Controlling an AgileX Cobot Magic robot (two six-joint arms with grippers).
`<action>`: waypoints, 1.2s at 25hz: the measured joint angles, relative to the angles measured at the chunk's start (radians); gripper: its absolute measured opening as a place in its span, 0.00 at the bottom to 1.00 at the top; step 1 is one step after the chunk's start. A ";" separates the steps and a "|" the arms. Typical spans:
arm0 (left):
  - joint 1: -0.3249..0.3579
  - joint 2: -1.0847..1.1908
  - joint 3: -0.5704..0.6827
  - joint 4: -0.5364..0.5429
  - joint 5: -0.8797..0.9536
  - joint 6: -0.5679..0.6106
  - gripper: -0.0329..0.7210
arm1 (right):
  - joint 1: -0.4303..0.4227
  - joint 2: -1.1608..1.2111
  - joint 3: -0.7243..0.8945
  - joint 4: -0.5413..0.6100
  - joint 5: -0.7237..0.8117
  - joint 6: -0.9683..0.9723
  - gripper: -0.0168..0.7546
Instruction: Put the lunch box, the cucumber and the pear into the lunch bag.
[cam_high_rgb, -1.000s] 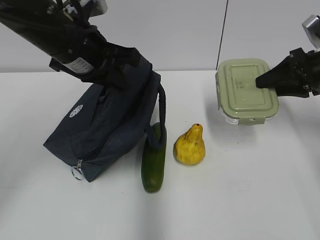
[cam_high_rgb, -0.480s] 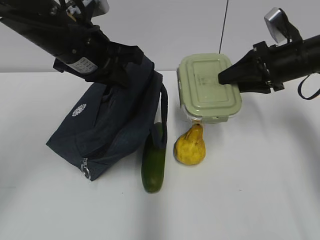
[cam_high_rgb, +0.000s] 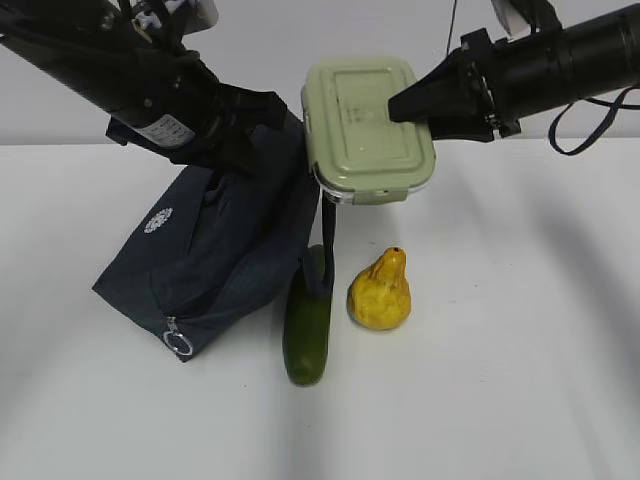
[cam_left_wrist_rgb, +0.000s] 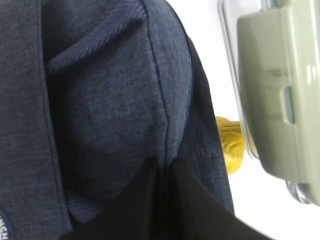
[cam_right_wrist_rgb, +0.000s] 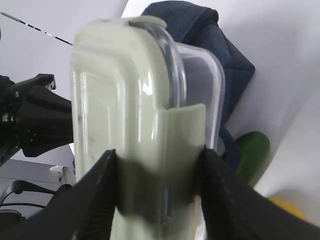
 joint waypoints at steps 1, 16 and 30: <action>0.000 0.000 0.000 -0.002 -0.002 0.000 0.05 | 0.005 0.000 -0.007 0.005 0.000 0.004 0.48; 0.000 -0.050 0.000 -0.012 -0.025 0.000 0.05 | 0.070 0.000 -0.010 0.019 0.002 0.008 0.48; 0.011 -0.076 0.000 -0.037 -0.029 0.000 0.05 | 0.074 0.000 -0.010 -0.105 -0.017 0.064 0.48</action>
